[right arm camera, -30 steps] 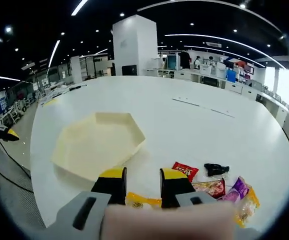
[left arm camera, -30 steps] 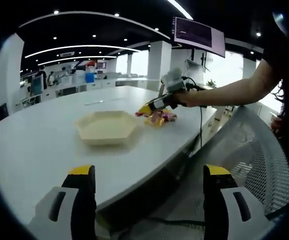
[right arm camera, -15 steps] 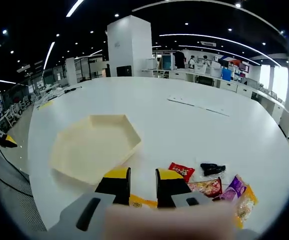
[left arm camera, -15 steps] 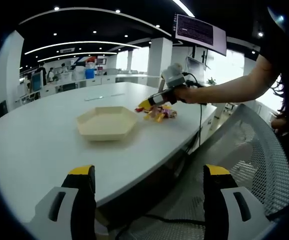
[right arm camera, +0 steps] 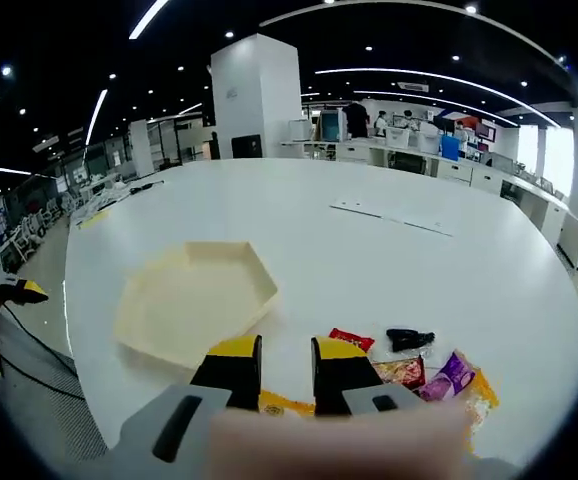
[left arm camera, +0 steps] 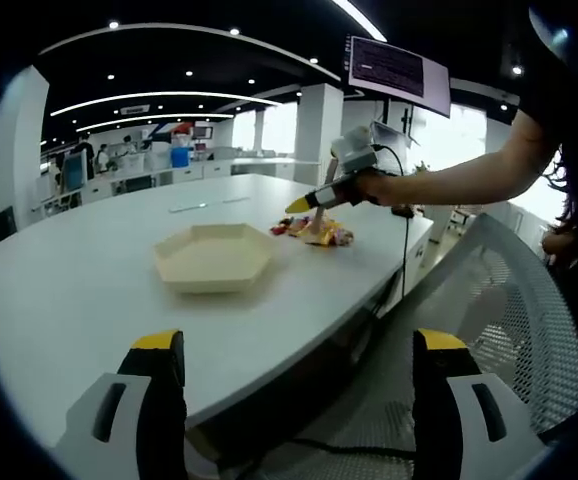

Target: Place the target food into the container with the food tongs after gripping and lifting it, then release it inside without dropping or visibly crushing the food.

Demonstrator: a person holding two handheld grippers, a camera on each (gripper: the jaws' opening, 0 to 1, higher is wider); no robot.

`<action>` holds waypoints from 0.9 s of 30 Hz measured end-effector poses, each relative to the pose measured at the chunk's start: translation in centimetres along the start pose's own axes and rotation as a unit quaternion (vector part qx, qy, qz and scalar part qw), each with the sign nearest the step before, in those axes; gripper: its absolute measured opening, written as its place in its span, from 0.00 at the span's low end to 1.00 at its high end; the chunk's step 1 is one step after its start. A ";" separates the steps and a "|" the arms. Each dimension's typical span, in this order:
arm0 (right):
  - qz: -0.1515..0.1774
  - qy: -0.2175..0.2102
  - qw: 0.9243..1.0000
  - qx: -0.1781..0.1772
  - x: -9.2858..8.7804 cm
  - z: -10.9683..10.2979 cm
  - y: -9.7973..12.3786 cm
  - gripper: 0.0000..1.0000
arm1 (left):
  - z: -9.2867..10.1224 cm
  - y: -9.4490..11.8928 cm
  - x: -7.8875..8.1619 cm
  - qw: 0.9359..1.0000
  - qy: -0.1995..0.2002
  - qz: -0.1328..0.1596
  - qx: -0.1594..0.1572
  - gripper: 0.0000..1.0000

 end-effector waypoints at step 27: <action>0.032 0.049 0.998 0.004 8.5 -1.3 3.6 0.19 | 0.2 -0.1 0.1 1.000 -0.020 -0.003 -0.002 0.98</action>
Point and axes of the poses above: the point that each gripper's makers call its tool centre point, and the gripper's own axes: y roughly backward along the fingers, z roughly to its right, x roughly out of its top, the point moved 2 cm from there along y, roughly backward along the fingers, and after that the axes turned 14 degrees about -z, right-handed, at the moved point
